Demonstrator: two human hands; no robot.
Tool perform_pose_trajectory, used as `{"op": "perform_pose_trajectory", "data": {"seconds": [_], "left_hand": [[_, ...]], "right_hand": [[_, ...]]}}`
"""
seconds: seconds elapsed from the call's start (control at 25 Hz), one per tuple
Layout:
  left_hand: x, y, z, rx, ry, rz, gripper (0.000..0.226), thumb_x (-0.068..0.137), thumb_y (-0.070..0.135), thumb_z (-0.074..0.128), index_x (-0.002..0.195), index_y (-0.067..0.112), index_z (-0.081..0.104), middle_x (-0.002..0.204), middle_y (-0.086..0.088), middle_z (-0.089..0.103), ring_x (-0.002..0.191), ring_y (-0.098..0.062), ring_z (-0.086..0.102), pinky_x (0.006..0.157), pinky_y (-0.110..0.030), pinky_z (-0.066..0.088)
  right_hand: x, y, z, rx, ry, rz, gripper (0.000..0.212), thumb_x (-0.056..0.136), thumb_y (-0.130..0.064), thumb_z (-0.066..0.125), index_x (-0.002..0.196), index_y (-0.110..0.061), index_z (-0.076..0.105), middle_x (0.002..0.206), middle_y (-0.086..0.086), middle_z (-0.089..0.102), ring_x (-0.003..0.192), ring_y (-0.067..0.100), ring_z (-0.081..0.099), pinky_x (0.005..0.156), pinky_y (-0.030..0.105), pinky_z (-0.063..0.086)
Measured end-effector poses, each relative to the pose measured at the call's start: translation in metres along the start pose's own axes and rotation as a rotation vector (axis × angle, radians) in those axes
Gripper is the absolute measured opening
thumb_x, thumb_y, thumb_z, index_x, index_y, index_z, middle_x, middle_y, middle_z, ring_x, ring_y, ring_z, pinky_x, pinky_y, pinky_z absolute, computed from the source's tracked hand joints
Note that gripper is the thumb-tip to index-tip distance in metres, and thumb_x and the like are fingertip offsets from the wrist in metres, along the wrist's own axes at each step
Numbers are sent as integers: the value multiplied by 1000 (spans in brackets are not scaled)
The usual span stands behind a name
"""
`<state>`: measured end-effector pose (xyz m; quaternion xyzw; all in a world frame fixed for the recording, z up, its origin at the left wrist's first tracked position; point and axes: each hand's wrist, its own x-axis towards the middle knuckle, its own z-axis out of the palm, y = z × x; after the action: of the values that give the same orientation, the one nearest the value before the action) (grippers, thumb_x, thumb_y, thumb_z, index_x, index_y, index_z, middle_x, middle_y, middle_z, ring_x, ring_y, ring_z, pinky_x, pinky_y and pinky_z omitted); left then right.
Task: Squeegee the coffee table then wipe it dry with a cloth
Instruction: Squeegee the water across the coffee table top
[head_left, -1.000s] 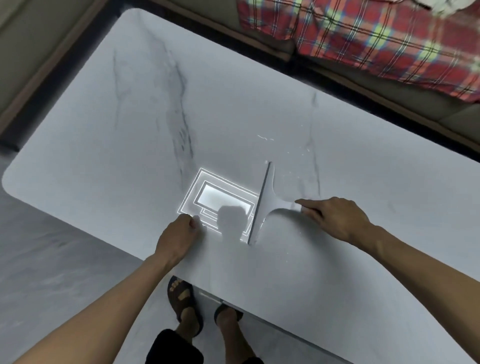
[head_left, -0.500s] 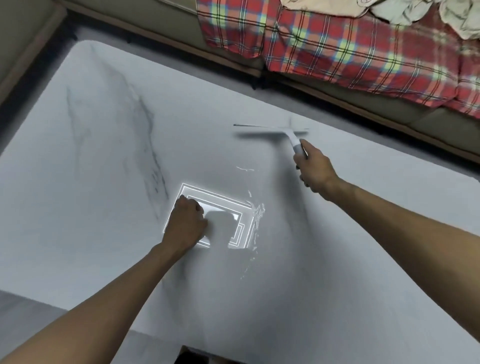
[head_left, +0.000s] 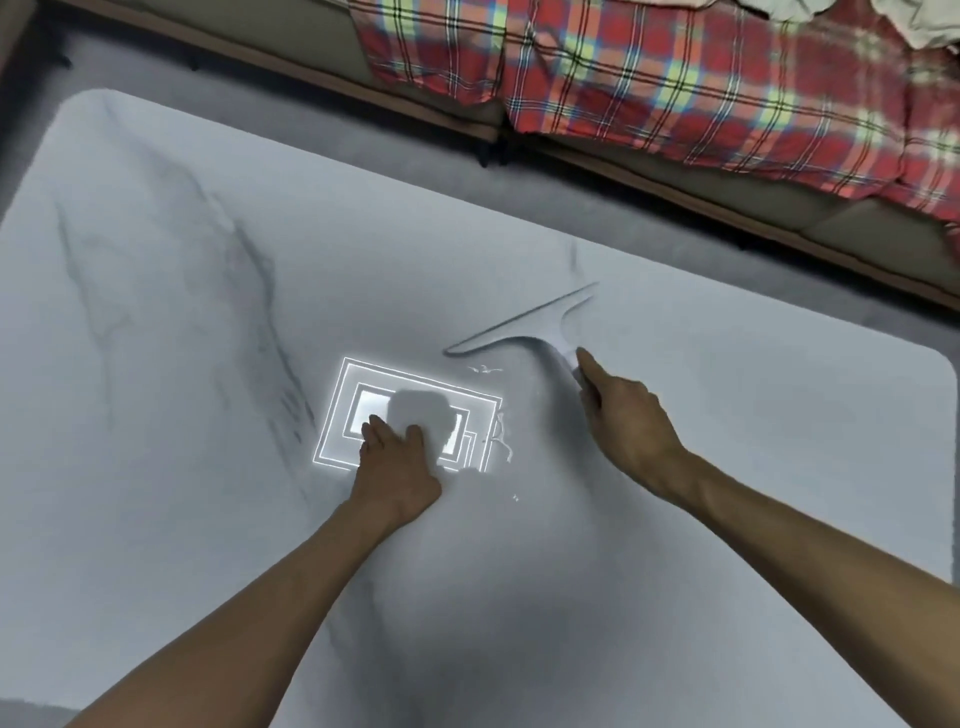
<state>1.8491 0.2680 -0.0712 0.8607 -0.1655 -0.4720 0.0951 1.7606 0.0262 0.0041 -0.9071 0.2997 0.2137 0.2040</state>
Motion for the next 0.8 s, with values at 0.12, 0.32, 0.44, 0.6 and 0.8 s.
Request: {"op": "perform_pose_trajectory", "data": {"seconds": [0.12, 0.32, 0.44, 0.6, 0.8], "left_hand": [[0, 7, -3, -10, -18, -23, 64, 82, 13, 41, 143, 5, 24, 149, -46, -6, 142, -55, -6, 120, -51, 9], [-3, 11, -5, 2, -50, -27, 69, 77, 13, 42, 143, 8, 22, 148, -46, -10, 142, -56, -9, 120, -51, 5], [-4, 13, -6, 14, -64, -30, 67, 78, 13, 43, 143, 9, 23, 147, -47, -10, 141, -57, -10, 120, -51, 6], [-2, 15, -4, 5, -59, -43, 62, 78, 10, 41, 138, 5, 25, 145, -49, -9, 140, -59, -10, 120, -52, 5], [-3, 17, -1, 28, -32, -58, 53, 80, 12, 43, 131, 4, 31, 144, -50, -3, 139, -60, -5, 119, -53, 10]], "right_hand": [[-55, 19, -12, -83, -125, 41, 43, 103, -31, 29, 146, -32, 29, 82, 5, 63, 71, 29, 58, 64, 37, 50], [-23, 28, -55, -16, 45, 39, 40, 103, -31, 34, 141, -19, 39, 94, 17, 67, 84, 40, 62, 75, 41, 49], [57, 27, -70, 87, 181, 117, 34, 101, -29, 32, 133, -19, 39, 99, 26, 65, 82, 47, 62, 68, 47, 53], [88, 25, -59, 136, 106, 242, 31, 99, -19, 30, 128, -18, 41, 103, 23, 60, 77, 40, 58, 52, 36, 49], [-8, 47, -18, 28, 26, 150, 54, 101, -19, 35, 153, -19, 21, 113, 27, 64, 102, 45, 58, 87, 44, 45]]}}
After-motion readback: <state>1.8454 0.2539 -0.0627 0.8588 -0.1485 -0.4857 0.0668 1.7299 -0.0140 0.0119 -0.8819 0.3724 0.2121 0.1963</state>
